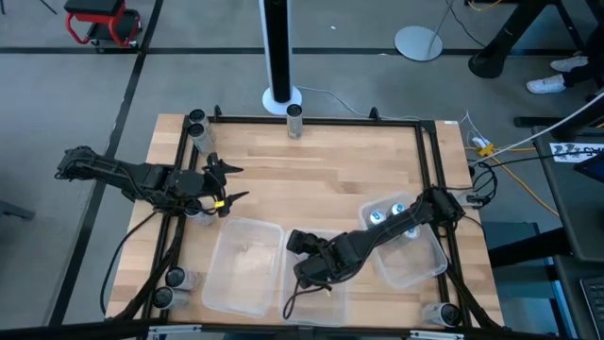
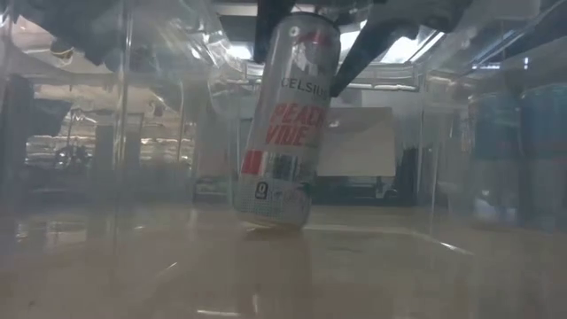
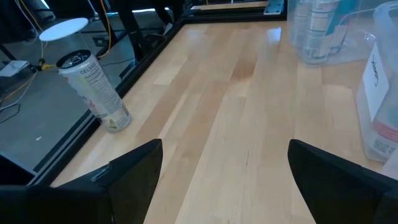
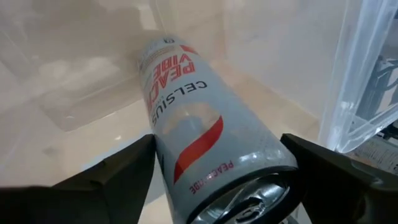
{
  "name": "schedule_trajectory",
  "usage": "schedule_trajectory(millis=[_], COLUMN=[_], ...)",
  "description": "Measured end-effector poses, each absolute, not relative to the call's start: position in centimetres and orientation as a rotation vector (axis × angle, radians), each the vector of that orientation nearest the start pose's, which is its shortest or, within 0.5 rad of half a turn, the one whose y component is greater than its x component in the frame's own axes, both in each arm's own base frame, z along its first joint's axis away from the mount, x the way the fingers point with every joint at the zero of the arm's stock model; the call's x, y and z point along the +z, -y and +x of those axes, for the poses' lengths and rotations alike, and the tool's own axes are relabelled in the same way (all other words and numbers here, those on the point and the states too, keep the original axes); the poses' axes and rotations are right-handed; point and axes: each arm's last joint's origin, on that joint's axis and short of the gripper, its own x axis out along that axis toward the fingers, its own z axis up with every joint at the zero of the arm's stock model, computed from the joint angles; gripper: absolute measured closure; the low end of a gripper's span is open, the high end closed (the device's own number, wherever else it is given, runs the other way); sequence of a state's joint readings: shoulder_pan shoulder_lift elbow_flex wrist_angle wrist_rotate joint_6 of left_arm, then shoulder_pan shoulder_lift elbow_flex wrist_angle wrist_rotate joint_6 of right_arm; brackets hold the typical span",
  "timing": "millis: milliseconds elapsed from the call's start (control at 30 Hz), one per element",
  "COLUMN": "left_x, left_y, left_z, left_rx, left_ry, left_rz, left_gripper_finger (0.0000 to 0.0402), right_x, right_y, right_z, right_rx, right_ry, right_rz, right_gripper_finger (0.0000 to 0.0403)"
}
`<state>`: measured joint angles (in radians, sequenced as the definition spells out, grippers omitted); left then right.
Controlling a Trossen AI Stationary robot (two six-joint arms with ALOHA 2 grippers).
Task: Sort soda cans
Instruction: Put the top white-pink soda can into the middle transparent bin
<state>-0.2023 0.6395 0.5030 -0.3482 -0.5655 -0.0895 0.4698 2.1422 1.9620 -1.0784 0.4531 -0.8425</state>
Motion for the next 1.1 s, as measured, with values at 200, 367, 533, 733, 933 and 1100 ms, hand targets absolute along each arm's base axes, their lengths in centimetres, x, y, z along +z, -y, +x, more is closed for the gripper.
schedule_trajectory(millis=[200,367,533,733,933,1100], left_x=[24.4,24.4,24.4,24.4,24.4,24.4], left_y=[1.3,1.3,1.3,1.3,1.3,1.3], left_z=[14.1,14.1,14.1,14.1,14.1,14.1], left_rx=[0.375,0.376,0.376,0.377,0.377,0.377], left_ry=[-0.435,-0.435,-0.435,-0.438,-0.438,-0.437], left_rz=[0.095,0.095,0.092,0.092,0.090,0.090], left_gripper_finger=[0.0068,0.0068,0.0068,0.0068,0.0068,0.0068], right_x=[25.3,27.5,29.8,30.2,28.3,27.2], right_y=[-18.9,-18.9,-18.7,-18.6,-18.8,-18.1], right_z=[40.1,40.0,39.7,38.8,38.4,38.4], right_rx=[0.504,0.495,0.479,0.511,0.581,0.529], right_ry=[-1.086,-1.066,-1.061,-1.139,-1.216,-1.260], right_rz=[-1.307,-1.303,-1.286,-1.144,-1.004,-0.981], right_gripper_finger=[0.0063,0.0062,0.0062,0.0062,0.0062,0.0062])
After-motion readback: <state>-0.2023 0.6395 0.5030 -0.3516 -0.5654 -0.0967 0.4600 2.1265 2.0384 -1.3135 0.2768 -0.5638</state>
